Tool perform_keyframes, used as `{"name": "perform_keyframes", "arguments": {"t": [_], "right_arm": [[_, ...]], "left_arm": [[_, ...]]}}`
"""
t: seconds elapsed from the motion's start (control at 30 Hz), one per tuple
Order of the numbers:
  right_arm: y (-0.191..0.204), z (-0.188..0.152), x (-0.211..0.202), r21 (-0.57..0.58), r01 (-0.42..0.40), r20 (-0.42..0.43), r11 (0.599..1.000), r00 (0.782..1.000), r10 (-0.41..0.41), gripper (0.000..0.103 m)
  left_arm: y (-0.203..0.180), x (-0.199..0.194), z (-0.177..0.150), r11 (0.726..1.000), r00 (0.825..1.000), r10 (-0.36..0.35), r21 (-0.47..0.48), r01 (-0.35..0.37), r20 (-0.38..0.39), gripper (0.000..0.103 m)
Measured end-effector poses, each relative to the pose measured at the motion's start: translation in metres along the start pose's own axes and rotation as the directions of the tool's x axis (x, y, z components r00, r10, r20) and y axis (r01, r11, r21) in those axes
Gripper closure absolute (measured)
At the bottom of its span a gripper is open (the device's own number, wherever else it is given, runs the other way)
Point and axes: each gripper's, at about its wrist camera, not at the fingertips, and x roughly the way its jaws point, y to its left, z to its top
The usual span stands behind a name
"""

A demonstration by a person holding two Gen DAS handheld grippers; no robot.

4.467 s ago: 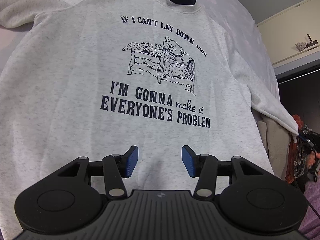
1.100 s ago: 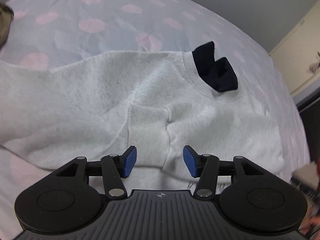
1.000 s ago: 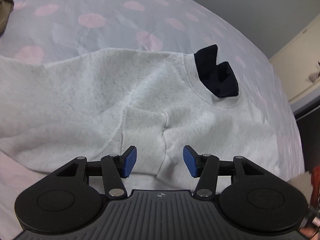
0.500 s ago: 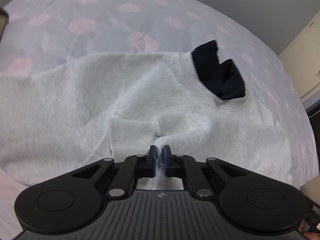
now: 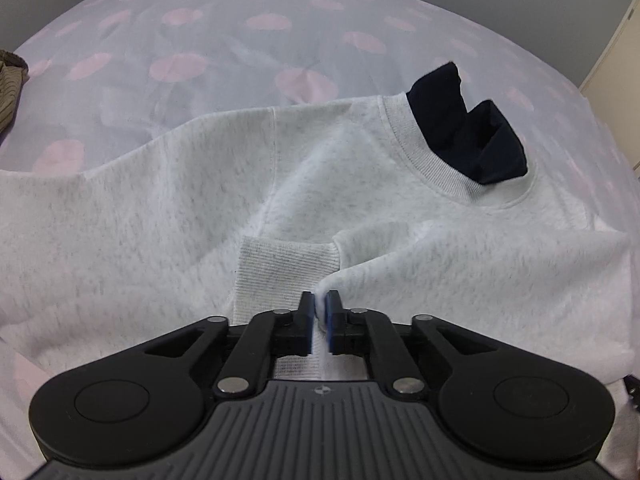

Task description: Fold clothes

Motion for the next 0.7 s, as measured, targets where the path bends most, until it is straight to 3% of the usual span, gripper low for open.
{"name": "perform_keyframes", "arguments": {"t": [0.23, 0.4, 0.57, 0.7], "right_arm": [[-0.003, -0.002, -0.03, 0.037, 0.001, 0.093, 0.999, 0.996, -0.004, 0.083], [-0.01, -0.001, -0.043, 0.081, -0.022, 0.166, 0.996, 0.986, 0.008, 0.083], [-0.007, 0.0, -0.031, 0.078, -0.034, 0.119, 0.996, 0.993, 0.025, 0.076], [-0.006, 0.0, -0.028, 0.077, -0.029, 0.115, 0.997, 0.993, 0.02, 0.071]], "left_arm": [[0.009, -0.037, -0.006, 0.999, 0.999, -0.021, 0.03, 0.02, 0.029, 0.073], [0.035, -0.075, -0.019, 1.0, 0.997, 0.01, 0.015, -0.011, 0.077, 0.073], [0.084, -0.123, -0.032, 0.996, 0.982, 0.089, -0.045, -0.083, 0.165, 0.073], [0.132, -0.161, -0.033, 0.975, 0.95, 0.22, -0.077, -0.207, 0.223, 0.073]]}}
